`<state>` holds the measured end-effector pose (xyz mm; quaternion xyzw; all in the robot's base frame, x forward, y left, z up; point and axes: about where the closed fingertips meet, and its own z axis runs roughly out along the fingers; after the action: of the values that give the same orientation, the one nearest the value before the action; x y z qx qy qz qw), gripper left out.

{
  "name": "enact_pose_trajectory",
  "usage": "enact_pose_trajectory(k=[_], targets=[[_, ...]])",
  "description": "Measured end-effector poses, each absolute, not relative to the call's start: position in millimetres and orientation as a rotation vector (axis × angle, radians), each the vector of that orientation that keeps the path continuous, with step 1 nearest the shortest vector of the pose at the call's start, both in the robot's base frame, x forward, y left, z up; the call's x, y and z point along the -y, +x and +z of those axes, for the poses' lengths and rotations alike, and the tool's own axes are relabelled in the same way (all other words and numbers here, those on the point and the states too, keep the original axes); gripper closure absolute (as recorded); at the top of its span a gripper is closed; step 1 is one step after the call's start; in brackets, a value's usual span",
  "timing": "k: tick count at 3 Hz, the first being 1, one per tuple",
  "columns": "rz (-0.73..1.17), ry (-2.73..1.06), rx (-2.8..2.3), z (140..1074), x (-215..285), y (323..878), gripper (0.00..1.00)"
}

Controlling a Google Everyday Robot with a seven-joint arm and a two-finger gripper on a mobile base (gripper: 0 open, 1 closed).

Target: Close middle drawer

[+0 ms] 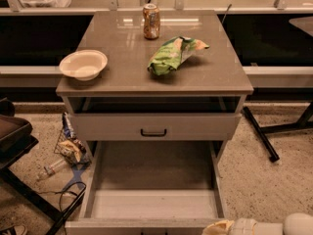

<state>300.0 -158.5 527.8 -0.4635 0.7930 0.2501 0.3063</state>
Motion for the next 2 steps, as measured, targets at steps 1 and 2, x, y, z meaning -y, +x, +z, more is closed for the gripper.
enact_pose_trajectory(k=[1, 2], targets=[[0.698, -1.212, -2.085, 496.7, 157.5, 298.5, 1.00], [0.715, -1.208, -2.053, 468.6, 151.3, 300.4, 1.00]])
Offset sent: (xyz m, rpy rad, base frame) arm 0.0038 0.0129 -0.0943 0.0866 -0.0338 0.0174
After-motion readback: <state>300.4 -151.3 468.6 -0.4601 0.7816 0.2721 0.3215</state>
